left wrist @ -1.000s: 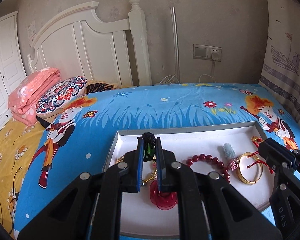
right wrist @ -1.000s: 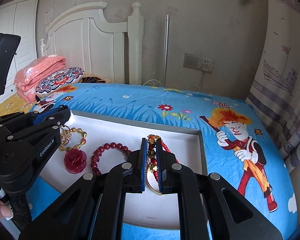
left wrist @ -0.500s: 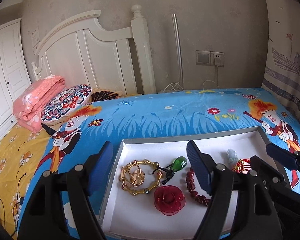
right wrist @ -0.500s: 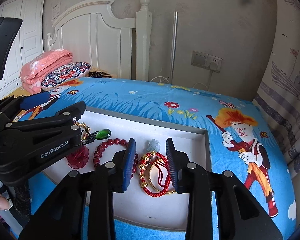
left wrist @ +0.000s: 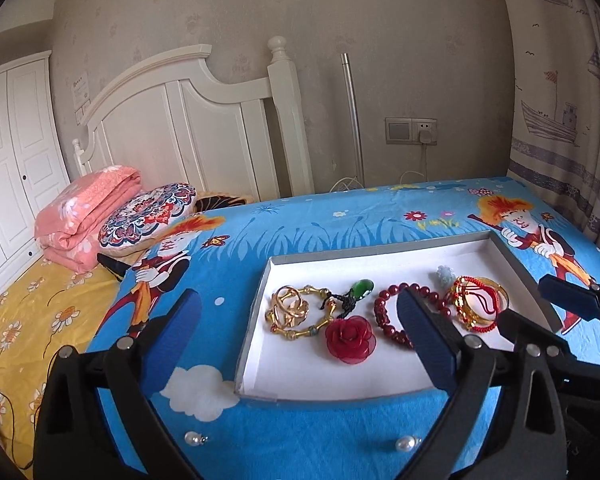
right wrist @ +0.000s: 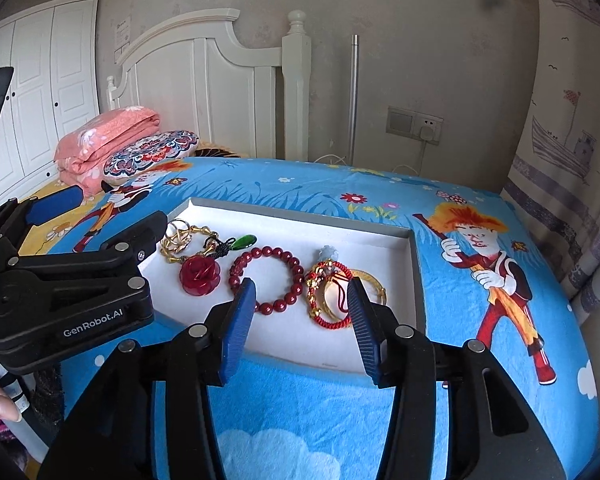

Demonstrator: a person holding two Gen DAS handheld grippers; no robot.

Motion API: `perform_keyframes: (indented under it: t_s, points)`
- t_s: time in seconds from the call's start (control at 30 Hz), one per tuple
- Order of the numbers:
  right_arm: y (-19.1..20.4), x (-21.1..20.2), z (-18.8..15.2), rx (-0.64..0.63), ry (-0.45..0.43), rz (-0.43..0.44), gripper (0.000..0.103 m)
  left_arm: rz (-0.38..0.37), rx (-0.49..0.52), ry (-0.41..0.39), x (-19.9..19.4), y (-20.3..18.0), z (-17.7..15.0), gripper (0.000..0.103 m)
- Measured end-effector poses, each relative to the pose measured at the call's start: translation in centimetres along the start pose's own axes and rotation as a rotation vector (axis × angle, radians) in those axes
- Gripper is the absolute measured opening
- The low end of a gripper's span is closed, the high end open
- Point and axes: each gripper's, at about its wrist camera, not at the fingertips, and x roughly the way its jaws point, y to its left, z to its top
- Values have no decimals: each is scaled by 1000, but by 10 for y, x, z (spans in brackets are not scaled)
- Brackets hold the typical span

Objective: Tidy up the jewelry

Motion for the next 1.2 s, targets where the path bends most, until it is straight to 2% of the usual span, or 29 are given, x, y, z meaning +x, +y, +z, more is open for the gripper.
perform_keyframes:
  t_s: [0.07, 0.23, 0.37, 0.63, 1.2]
  points:
    - [2, -8, -10, 14, -2, 4, 54, 11, -12, -4, -11, 5, -11, 98]
    - [6, -21, -33, 55, 5, 24, 55, 25, -59, 8, -35, 20, -41, 98]
    - [12, -28, -48, 66, 17, 38, 55, 20, -102, 44, -43, 36, -62, 98]
    - [24, -32, -59, 46, 20, 40, 57, 40, -121, 82, -45, 57, -92, 98]
    - [59, -7, -62, 29, 81, 33, 57, 78, -156, 122, -47, 101, -113, 98]
